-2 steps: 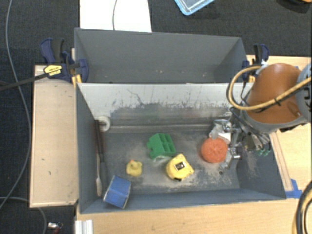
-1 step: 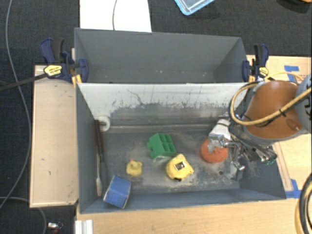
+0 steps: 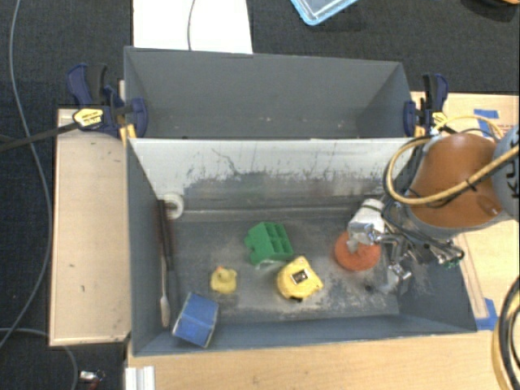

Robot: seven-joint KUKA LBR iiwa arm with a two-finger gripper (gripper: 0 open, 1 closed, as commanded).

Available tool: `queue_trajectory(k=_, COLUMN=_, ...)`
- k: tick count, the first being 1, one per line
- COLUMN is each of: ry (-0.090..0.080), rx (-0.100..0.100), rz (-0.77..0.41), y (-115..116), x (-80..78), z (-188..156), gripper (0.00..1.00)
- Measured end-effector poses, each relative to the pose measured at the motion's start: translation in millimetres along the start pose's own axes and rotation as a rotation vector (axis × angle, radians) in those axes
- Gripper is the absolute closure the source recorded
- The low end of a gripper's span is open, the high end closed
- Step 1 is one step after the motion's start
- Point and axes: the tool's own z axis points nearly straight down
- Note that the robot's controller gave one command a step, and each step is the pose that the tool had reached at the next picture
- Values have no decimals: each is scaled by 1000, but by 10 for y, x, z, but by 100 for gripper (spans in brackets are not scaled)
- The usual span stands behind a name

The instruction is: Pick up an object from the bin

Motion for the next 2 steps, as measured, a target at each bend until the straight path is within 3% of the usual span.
queue_trajectory(k=1, ry=0, rx=0, rz=292, y=-74, x=-117, z=87, gripper=0)
queue_trajectory(k=2, ry=-6, rx=3, rz=264, y=-209, x=-102, z=158, gripper=0)
